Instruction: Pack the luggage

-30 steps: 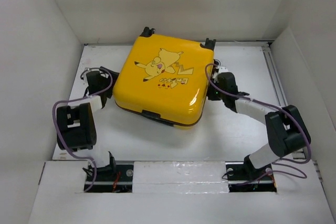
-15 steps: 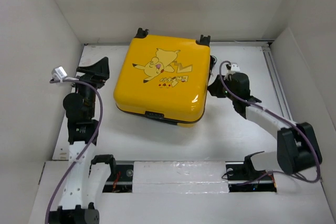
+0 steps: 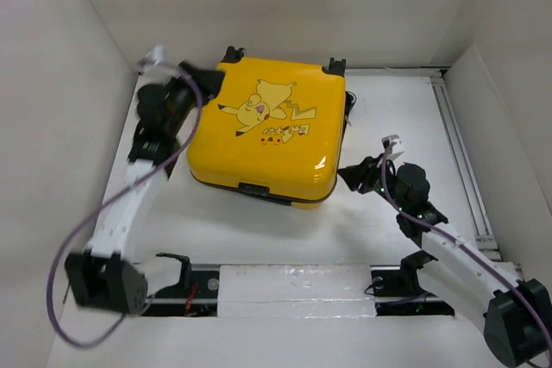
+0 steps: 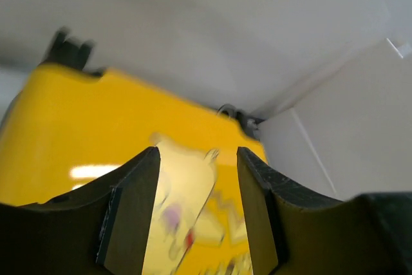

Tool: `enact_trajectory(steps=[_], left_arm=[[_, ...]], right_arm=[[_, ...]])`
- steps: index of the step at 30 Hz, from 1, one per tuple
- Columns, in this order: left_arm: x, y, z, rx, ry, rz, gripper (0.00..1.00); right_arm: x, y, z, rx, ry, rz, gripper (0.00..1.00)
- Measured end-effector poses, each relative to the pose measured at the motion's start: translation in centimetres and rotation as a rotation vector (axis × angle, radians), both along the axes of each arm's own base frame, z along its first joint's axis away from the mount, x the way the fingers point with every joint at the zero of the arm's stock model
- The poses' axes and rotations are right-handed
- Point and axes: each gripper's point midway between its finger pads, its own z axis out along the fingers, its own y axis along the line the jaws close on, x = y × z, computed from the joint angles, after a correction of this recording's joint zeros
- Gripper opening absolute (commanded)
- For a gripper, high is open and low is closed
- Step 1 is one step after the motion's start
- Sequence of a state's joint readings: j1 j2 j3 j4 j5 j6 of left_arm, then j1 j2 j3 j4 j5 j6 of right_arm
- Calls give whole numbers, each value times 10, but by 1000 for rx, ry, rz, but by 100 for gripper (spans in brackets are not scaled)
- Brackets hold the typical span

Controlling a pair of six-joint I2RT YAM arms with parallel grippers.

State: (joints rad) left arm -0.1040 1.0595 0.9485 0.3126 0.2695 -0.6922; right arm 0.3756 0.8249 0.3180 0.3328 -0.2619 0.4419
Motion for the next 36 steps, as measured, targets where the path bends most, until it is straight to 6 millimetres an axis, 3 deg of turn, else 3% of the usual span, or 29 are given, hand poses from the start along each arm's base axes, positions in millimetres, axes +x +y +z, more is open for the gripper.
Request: enact_trajectory(steps=[3, 4, 5, 7, 10, 12, 15, 16, 19, 23, 26, 31, 33, 36], left_arm=[[64, -68, 40, 75, 12, -35, 47], [78, -89, 53, 93, 1, -54, 47], [85, -107, 66, 100, -25, -75, 47], [78, -126, 69, 111, -53, -108, 46], [19, -134, 47, 135, -49, -144, 44], [-41, -150, 36, 130, -80, -216, 43], [-140, -178, 16, 110, -114, -388, 40], [-168, -183, 6, 107, -111, -434, 40], [-223, -196, -30, 126, -62, -505, 40], [-266, -215, -81, 212, 39, -509, 39], [-278, -219, -141, 290, 135, -470, 39], [-273, -176, -246, 390, 269, -368, 39], [-272, -161, -270, 411, 300, -341, 39], [-269, -153, -282, 385, 333, -299, 42]], right_arm=[[4, 2, 9, -12, -5, 2, 39], [5, 2, 11, -18, -6, 2, 32], [5, 2, 12, -25, -6, 3, 30], [4, 1, 13, -32, -10, 0, 27], [-5, -1, 11, -28, -27, 7, 15], [-14, 2, 6, -9, -30, 43, 15], [-31, 6, -14, 13, 11, 102, 33], [-34, 7, -21, 15, 30, 109, 34], [-39, 7, -36, 9, 74, 121, 39], [-37, 6, -44, 5, 105, 113, 46], [-33, 5, -47, -6, 104, 109, 46], [-25, 5, -46, -28, 56, 112, 46], [-23, 6, -47, -40, 42, 123, 46], [-19, 9, -55, -58, 47, 138, 46]])
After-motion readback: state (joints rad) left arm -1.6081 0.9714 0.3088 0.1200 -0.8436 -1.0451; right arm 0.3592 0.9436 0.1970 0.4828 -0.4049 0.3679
